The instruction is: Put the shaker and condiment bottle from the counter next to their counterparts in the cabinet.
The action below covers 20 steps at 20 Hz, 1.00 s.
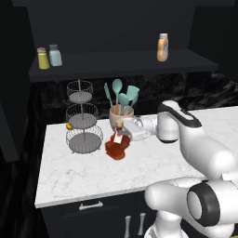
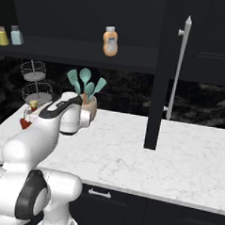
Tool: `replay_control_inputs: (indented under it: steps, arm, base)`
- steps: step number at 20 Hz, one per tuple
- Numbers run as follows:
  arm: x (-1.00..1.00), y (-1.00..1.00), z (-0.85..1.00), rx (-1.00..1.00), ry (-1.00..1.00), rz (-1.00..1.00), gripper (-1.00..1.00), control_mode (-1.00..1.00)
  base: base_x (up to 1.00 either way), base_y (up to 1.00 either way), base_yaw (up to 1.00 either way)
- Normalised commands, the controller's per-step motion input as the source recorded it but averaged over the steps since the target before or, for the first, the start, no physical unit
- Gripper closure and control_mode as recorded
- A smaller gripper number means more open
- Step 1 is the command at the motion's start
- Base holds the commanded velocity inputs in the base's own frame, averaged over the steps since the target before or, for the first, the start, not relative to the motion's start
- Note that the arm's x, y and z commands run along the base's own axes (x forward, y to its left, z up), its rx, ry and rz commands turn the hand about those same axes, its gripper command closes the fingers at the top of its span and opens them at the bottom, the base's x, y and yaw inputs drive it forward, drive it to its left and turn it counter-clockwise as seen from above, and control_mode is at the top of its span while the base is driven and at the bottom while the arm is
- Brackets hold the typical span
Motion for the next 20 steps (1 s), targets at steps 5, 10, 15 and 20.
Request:
replay_control_inputs:
  steps: [5, 10, 15, 20]
  arm:
    - [-0.31, -0.45, 0.77, -0.04, 0.02, -0.30, 1.00, -1.00]
    - [-0.26, -0.58, 0.76, -0.02, 0.05, -0.35, 1.00, -1.00]
    - [-0.42, -0.54, 0.78, -0.05, 0.02, -0.31, 1.00, -1.00]
    - [-0.74, -0.19, 0.75, -0.10, 0.01, -0.17, 1.00, -1.00]
  base:
    - [0.00, 0.00, 0.00]
    - [0.00, 0.00, 0.00]
    - [0.00, 0.00, 0.00]
    - [0.00, 0.00, 0.00]
